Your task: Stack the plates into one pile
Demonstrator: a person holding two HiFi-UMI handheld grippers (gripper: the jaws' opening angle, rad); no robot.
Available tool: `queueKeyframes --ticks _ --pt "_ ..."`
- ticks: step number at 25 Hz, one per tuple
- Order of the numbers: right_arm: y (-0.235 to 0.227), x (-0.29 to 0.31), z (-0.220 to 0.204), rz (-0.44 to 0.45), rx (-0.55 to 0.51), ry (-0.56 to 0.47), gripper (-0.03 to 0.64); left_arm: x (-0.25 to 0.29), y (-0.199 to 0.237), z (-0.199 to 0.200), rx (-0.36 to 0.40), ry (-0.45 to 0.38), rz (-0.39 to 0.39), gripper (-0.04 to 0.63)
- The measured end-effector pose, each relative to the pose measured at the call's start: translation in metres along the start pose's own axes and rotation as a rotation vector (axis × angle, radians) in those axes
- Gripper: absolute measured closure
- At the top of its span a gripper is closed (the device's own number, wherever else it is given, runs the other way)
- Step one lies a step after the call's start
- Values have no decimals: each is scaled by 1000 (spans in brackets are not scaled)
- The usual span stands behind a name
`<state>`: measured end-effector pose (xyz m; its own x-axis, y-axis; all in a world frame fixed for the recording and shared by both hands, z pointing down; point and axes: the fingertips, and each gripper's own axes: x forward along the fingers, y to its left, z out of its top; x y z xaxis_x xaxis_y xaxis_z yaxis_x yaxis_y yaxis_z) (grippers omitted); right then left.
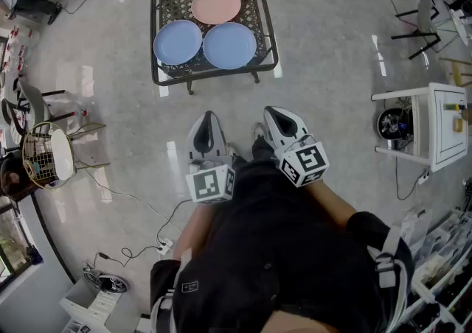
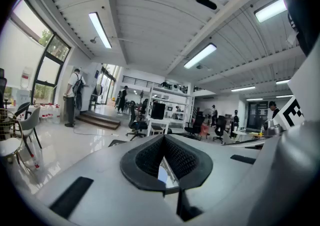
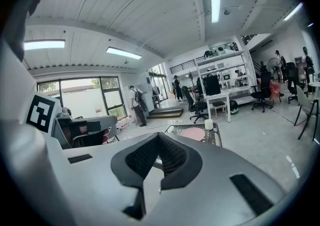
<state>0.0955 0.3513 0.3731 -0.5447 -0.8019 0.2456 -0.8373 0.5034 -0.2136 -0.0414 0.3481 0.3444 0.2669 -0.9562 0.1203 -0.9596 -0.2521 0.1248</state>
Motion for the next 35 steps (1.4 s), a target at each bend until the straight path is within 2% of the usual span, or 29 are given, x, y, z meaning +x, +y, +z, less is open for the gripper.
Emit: queueKeyframes --ticks 13,22,28,35 --pt "30 -3 -1 -45 26 -9 607 -31 29 -1 -39 8 -8 579" --pt "33 12 -3 -82 39 -32 607 -41 41 -7 -28 19 -28 579" --pt "6 37 -2 -60 37 -14 607 -12 42 -14 -41 31 2 580" --pt "-35 96 17 -25 28 1 607 51 56 -10 -32 44 53 579"
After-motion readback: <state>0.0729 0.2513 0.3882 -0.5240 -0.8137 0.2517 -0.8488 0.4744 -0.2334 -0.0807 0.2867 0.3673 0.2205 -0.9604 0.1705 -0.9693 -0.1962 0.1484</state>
